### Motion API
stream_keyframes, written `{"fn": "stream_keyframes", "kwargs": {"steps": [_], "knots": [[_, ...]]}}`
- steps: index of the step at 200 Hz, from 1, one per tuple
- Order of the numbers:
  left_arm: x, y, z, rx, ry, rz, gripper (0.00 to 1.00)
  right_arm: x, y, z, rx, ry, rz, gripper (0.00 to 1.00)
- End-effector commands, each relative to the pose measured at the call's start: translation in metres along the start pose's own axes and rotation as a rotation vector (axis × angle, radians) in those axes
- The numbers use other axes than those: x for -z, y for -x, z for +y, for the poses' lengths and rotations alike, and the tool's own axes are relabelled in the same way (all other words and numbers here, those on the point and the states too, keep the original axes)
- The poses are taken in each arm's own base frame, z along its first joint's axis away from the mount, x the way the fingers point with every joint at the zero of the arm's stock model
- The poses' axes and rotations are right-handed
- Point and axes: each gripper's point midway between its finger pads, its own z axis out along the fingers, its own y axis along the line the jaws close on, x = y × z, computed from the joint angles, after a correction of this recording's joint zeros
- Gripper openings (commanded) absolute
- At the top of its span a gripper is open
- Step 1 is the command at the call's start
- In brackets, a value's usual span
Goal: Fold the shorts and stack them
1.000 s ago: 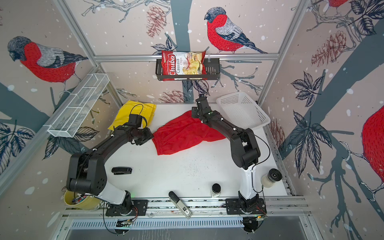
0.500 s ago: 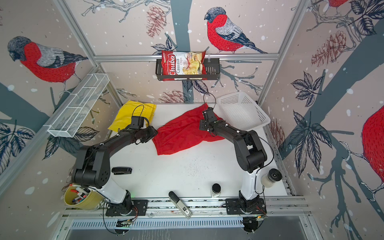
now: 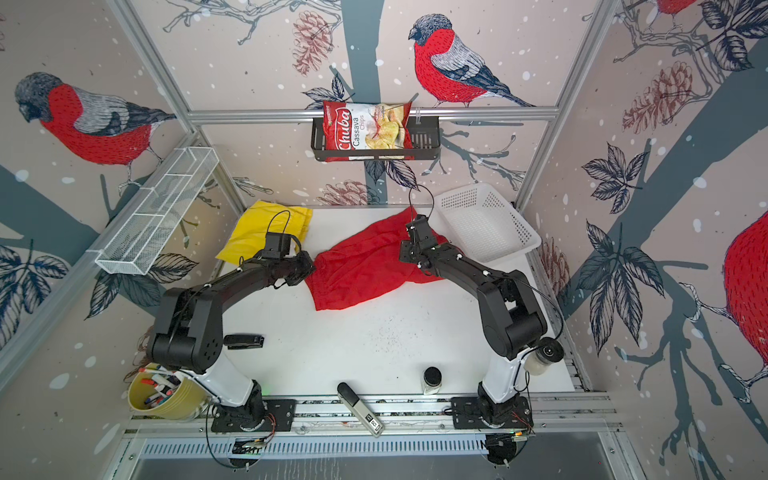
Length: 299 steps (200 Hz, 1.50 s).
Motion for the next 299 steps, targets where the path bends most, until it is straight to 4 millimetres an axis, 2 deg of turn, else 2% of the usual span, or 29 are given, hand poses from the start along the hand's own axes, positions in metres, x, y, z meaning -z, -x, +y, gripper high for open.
{"fn": "stream_keyframes", "kwargs": {"steps": [1, 17, 35, 47, 77, 112, 146, 171, 204, 211, 233, 247, 259, 282, 299], "knots": [[0.016, -0.009, -0.011, 0.045, -0.036, 0.038, 0.00, 0.003, -0.011, 0.032, 0.054, 0.063, -0.002, 0.54], [0.030, -0.011, -0.022, 0.061, -0.072, 0.033, 0.00, 0.000, -0.027, 0.057, 0.099, 0.112, 0.027, 0.54], [0.036, -0.027, -0.019, 0.086, -0.090, 0.053, 0.00, -0.007, -0.044, 0.072, 0.112, 0.134, 0.063, 0.53], [0.038, -0.040, -0.010, 0.113, -0.089, 0.073, 0.00, -0.012, -0.051, 0.074, 0.100, 0.143, 0.084, 0.52], [0.040, -0.066, 0.027, 0.147, -0.001, 0.086, 0.00, -0.016, -0.059, 0.076, 0.084, 0.155, 0.105, 0.52], [0.033, -0.074, 0.065, 0.190, 0.084, 0.085, 0.00, -0.016, -0.063, 0.077, 0.089, 0.155, 0.113, 0.51], [0.024, -0.077, 0.086, 0.221, 0.122, 0.101, 0.00, -0.010, -0.067, 0.085, 0.109, 0.168, 0.110, 0.51], [0.023, -0.082, 0.092, 0.219, 0.132, 0.113, 0.00, 0.003, -0.071, 0.112, 0.179, 0.229, 0.098, 0.52], [0.020, -0.089, 0.097, 0.225, 0.136, 0.125, 0.00, 0.022, -0.092, 0.155, 0.377, 0.274, 0.074, 0.53], [0.019, -0.091, 0.099, 0.228, 0.138, 0.134, 0.08, 0.023, -0.097, 0.161, 0.404, 0.279, 0.074, 0.53], [0.027, -0.087, 0.092, 0.209, 0.129, 0.132, 0.28, 0.017, -0.098, 0.153, 0.400, 0.241, 0.083, 0.53], [0.042, -0.074, 0.079, 0.178, 0.108, 0.084, 0.41, 0.014, -0.094, 0.144, 0.351, 0.247, 0.098, 0.53], [0.059, -0.064, 0.069, 0.151, 0.107, 0.037, 0.48, 0.013, -0.087, 0.136, 0.310, 0.255, 0.100, 0.53], [0.089, -0.053, 0.048, 0.088, 0.095, -0.051, 0.53, 0.008, -0.074, 0.112, 0.257, 0.209, 0.098, 0.53], [0.094, -0.059, 0.023, 0.029, 0.032, -0.073, 0.45, 0.002, -0.064, 0.086, 0.196, 0.155, 0.112, 0.52]]}}
